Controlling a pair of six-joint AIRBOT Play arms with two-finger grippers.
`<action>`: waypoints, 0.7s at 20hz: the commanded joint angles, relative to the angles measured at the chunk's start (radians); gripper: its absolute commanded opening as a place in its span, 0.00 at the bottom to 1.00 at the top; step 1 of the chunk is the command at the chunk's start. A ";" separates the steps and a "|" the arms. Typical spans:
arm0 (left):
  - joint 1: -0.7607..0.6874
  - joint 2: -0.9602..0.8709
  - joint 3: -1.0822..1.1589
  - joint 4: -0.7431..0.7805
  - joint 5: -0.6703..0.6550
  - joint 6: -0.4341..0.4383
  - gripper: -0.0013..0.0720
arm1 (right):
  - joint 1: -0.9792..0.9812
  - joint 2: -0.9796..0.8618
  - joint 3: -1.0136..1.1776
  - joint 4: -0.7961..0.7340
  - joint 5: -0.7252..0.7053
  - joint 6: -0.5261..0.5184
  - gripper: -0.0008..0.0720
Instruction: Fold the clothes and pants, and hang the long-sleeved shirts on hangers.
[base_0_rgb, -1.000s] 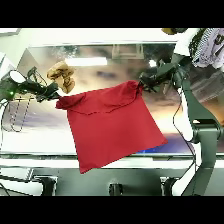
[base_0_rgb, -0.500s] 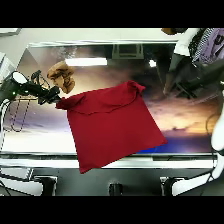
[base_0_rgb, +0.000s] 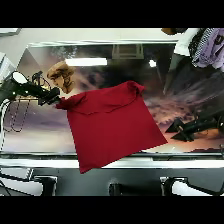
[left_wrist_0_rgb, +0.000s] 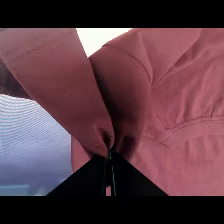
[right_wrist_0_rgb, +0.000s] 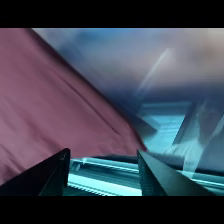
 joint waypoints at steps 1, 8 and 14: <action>0.000 -0.002 0.001 0.000 -0.004 0.001 0.04 | -0.007 0.029 -0.160 -0.006 0.069 -0.063 0.66; 0.000 -0.004 0.001 0.000 -0.003 0.001 0.04 | -0.006 0.029 -0.179 0.051 0.166 -0.065 0.41; 0.000 -0.004 0.001 0.000 -0.003 0.002 0.04 | -0.006 0.029 -0.125 0.215 0.275 -0.076 0.05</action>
